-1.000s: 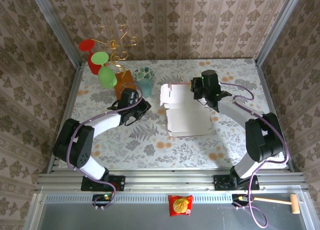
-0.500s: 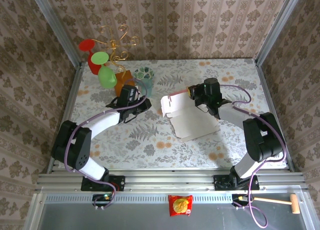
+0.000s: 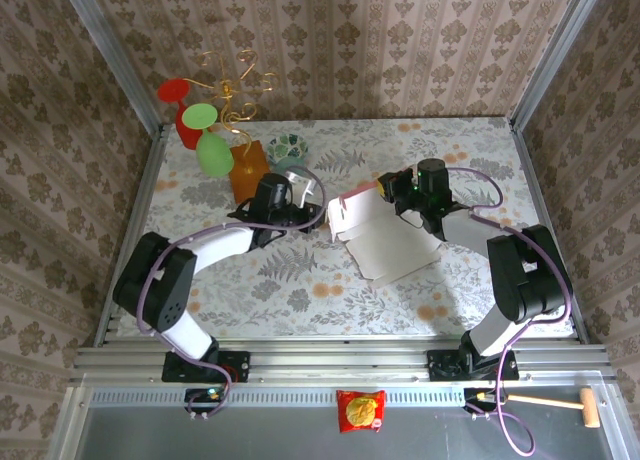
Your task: Fold the paper box
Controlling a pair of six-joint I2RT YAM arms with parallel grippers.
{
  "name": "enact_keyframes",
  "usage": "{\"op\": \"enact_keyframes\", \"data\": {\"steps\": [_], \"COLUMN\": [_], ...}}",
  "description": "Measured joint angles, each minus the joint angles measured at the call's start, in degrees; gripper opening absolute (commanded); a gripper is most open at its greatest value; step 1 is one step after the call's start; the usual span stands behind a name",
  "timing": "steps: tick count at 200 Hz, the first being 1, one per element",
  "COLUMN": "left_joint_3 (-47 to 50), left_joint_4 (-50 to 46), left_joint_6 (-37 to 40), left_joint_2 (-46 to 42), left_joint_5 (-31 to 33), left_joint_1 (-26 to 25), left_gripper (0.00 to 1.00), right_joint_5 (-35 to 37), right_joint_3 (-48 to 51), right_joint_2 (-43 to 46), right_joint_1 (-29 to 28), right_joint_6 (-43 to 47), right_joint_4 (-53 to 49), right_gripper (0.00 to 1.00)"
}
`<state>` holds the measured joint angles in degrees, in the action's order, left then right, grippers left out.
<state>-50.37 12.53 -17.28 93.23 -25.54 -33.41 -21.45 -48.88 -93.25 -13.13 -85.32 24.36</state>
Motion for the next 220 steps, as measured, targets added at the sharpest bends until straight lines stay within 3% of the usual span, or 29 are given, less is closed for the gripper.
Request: {"op": "enact_keyframes", "data": {"steps": [116,220], "left_joint_3": [0.35,0.35], "left_joint_4": [5.99,9.09], "left_joint_6": [4.55,4.50], "left_joint_2": [5.29,6.58], "left_joint_5": [-2.95,1.84], "left_joint_1": [-4.98,-8.63], "left_gripper": [0.27,0.34], "right_joint_5": [-5.42,-7.78], "right_joint_3": [3.23,6.10], "right_joint_2": [-1.46,-1.75], "right_joint_1": [2.51,3.63], "right_joint_6": [0.83,1.05], "right_joint_4": [7.63,13.14], "right_gripper": [0.00,0.00]}}
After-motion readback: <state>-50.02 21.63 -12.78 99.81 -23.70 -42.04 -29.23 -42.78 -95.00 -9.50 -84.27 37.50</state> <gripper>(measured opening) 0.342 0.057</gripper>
